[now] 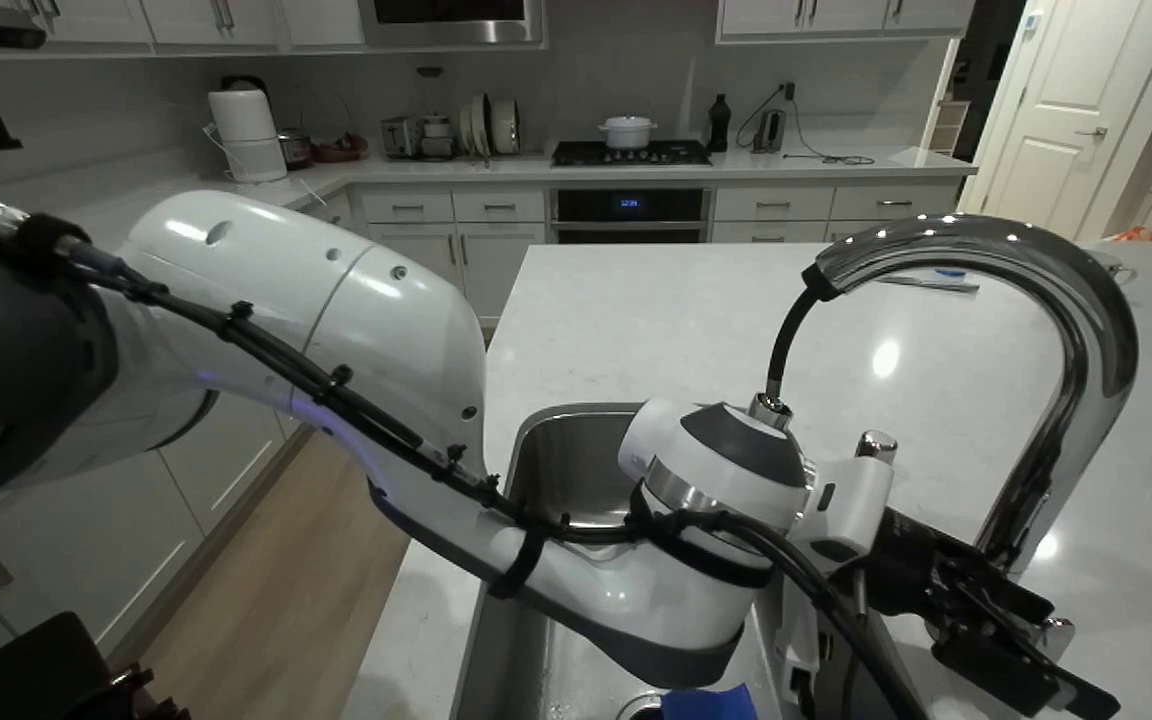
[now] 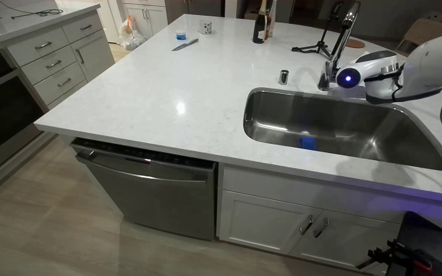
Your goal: Open the faucet
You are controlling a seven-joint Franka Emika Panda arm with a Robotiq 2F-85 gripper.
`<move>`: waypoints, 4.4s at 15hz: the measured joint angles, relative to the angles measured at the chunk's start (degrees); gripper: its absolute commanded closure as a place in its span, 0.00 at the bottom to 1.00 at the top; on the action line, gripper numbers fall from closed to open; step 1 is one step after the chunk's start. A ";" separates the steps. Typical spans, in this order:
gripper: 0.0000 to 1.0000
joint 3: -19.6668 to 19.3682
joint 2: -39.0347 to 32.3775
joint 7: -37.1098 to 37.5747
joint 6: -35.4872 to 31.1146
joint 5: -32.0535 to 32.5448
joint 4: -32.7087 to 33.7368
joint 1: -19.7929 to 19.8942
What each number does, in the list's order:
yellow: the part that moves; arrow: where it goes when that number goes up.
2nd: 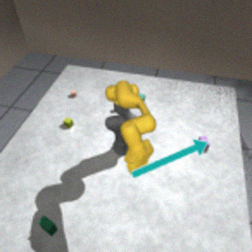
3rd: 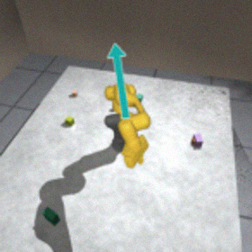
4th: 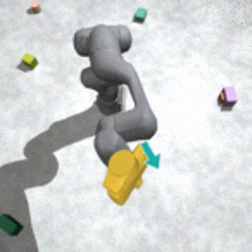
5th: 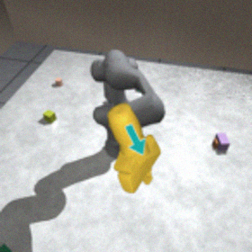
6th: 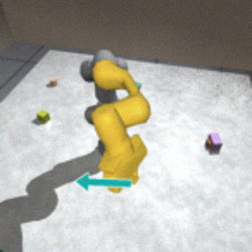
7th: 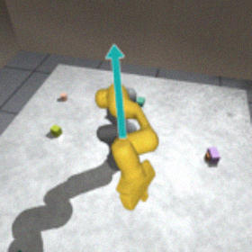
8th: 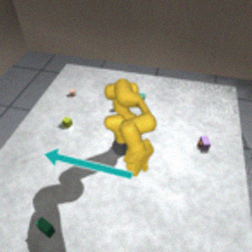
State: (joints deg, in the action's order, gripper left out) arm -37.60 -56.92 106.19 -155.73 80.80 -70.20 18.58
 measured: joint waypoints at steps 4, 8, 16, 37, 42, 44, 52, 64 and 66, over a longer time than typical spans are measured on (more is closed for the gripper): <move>0.00 -0.09 -1.47 0.00 1.56 -0.01 1.55 0.55; 0.00 -0.11 -2.93 0.00 3.29 -0.31 3.47 1.27; 0.00 -0.06 -4.34 -0.20 6.66 -2.57 5.26 1.35; 0.00 -0.63 -0.01 -0.39 7.82 -3.87 -0.54 1.91; 0.00 -0.58 1.31 -1.81 8.39 -4.79 -2.70 1.67; 0.00 -0.43 2.04 -3.70 8.41 -6.18 -3.16 1.67; 0.00 2.75 7.06 -18.76 8.59 -17.44 -4.09 2.38; 0.00 9.59 16.71 -49.45 24.09 -34.28 -4.18 2.83; 0.00 10.51 18.83 -54.84 28.59 -36.40 -4.19 2.71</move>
State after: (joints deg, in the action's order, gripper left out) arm -27.09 -38.09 51.35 -127.14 44.40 -74.39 21.29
